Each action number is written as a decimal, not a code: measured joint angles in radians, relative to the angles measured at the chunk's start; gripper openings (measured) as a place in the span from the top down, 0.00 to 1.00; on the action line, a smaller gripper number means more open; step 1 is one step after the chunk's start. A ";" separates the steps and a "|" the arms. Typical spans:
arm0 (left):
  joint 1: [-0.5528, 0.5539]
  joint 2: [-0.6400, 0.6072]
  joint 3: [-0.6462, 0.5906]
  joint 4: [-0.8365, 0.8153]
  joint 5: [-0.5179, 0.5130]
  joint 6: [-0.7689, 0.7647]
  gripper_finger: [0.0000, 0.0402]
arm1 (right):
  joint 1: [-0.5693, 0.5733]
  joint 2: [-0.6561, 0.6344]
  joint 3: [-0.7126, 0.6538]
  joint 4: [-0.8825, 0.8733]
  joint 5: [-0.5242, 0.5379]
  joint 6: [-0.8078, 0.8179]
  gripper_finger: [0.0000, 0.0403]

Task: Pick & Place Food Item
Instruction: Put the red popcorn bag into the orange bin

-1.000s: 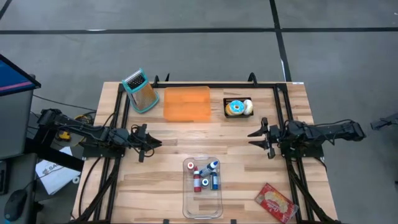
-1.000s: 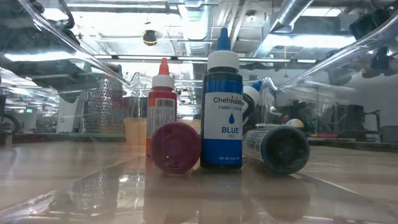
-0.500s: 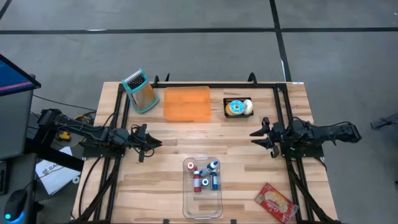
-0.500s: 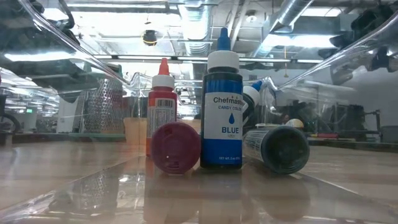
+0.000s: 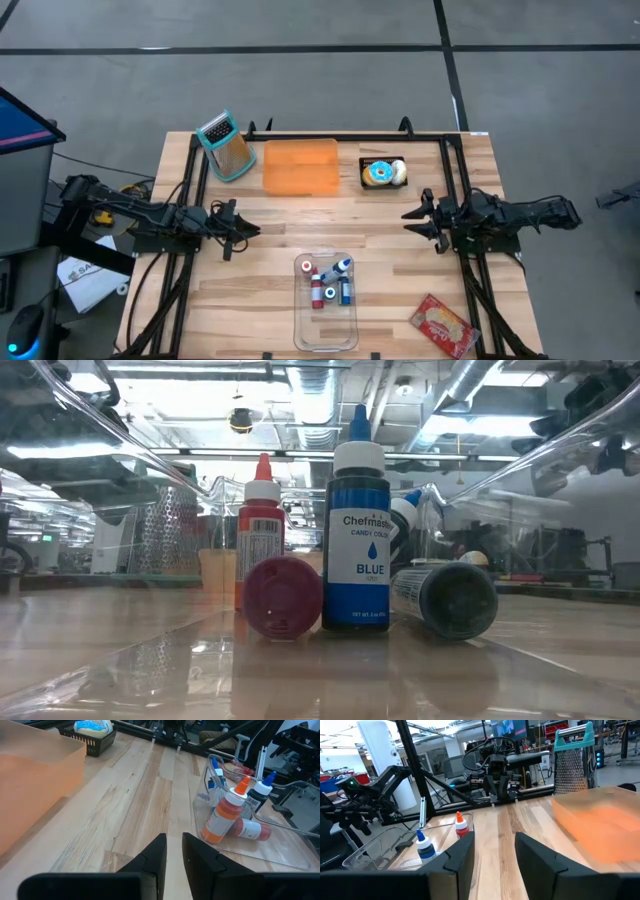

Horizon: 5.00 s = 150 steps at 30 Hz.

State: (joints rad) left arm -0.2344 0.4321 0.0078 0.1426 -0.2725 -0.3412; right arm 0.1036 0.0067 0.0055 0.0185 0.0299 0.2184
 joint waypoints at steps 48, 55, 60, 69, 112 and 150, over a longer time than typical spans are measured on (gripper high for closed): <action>0.000 0.001 0.000 0.360 -0.039 -0.489 0.86 | 0.000 0.000 0.000 0.397 0.154 0.544 0.67; 0.000 0.002 0.000 0.599 -0.176 -0.427 0.86 | 0.021 0.006 0.004 0.641 0.152 0.524 0.67; 0.000 0.002 0.000 0.776 -0.126 -0.321 0.86 | 0.081 0.079 0.106 0.797 0.081 0.371 0.67; 0.000 0.003 0.000 0.848 -0.059 -0.291 0.86 | 0.102 0.251 0.471 0.431 0.154 0.271 0.68; -0.045 0.231 0.015 0.854 -0.041 -0.618 0.55 | 0.356 1.055 0.214 -0.235 -0.690 0.993 0.49; -0.045 0.231 0.015 0.869 -0.034 -0.635 0.55 | 0.467 1.254 0.246 0.124 -0.317 1.144 1.00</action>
State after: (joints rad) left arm -0.2794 0.6632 0.0231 1.0117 -0.3061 -0.9763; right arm 0.5704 1.2603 0.2512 0.1422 -0.2871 1.3622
